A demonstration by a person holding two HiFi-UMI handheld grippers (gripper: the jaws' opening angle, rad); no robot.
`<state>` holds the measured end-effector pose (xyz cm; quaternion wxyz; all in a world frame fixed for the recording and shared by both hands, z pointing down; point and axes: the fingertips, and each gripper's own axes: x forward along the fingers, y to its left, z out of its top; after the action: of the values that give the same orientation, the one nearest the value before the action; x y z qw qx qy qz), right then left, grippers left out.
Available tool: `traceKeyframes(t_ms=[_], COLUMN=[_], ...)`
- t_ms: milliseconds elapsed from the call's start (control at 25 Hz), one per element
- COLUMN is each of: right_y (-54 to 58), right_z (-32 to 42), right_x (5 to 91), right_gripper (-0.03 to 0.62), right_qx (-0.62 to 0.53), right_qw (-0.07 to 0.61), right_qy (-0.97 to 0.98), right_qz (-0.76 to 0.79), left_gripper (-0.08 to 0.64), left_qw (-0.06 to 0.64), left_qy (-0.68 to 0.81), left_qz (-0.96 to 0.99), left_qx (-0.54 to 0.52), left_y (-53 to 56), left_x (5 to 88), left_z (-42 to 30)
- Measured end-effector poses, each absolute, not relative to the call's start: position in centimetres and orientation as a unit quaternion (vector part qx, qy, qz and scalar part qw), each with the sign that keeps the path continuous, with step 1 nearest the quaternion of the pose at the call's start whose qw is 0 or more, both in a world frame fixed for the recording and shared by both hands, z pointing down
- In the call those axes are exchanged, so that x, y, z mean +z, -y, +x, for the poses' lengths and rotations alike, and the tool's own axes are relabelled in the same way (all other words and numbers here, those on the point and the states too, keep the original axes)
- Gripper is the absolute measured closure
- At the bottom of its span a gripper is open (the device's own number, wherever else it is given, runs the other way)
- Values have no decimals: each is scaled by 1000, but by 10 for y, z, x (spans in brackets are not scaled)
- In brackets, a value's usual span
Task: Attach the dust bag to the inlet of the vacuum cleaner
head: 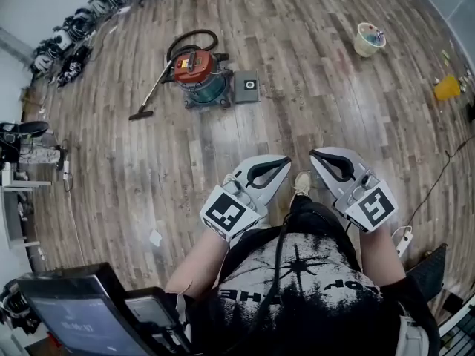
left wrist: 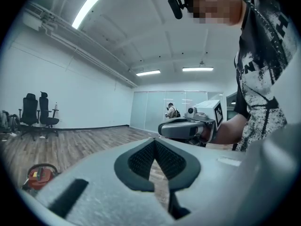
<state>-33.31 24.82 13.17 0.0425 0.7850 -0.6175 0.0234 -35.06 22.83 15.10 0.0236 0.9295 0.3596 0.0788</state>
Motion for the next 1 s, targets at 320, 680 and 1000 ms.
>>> traceKeyframes(t_ms=[320,680,1000], right_y=[-292,-329,-335], right_z=[-209,-138,-108], right_x=[119,125,127], right_gripper=[584,584,584], right_qx=[4,7,5], right_qw=[38,32,24], right_qy=[630,641,634], right_qz=[776,767,773], left_gripper=[561,561,561], left_qw=[0,-21,-23], left_qy=[-347,-332,-336], left_qz=[936,940,939], left_qx=[62,77,77], left_y=[-267,-299,-300], left_x=[130,128,131], left_z=[-222,-152,-120])
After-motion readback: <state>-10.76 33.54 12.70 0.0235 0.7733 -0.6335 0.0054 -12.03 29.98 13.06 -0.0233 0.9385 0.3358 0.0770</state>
